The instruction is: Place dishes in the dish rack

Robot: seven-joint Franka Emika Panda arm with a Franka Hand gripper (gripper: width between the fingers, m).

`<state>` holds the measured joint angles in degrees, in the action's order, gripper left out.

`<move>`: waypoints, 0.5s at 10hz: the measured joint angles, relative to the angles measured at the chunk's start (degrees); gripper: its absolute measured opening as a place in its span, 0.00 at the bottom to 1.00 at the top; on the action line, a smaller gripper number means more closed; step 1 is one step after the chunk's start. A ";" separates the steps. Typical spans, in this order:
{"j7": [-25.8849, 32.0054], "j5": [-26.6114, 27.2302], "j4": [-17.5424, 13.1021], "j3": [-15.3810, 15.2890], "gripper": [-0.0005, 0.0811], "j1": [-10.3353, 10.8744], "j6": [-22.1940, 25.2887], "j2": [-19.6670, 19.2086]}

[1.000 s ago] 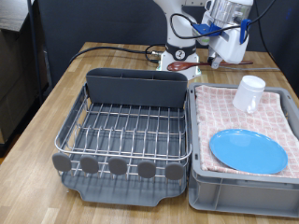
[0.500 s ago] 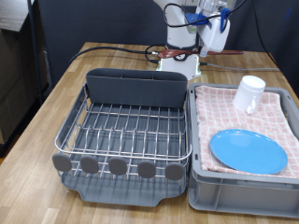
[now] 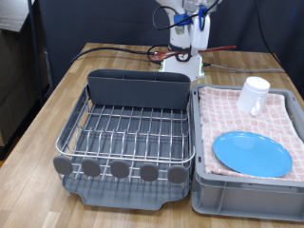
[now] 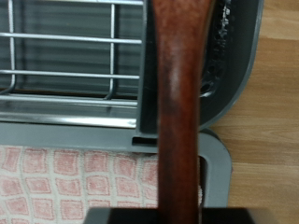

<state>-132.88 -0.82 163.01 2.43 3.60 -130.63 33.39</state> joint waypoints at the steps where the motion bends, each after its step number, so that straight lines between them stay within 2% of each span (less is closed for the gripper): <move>1: 2.17 1.11 0.29 2.06 0.12 0.08 0.00 -0.01; 3: 6.40 2.34 0.83 5.13 0.12 0.68 -0.91 -0.01; 5: 6.16 3.15 -0.29 5.41 0.12 0.59 0.15 -0.51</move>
<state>-126.73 2.34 162.72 7.84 4.19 -130.48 32.88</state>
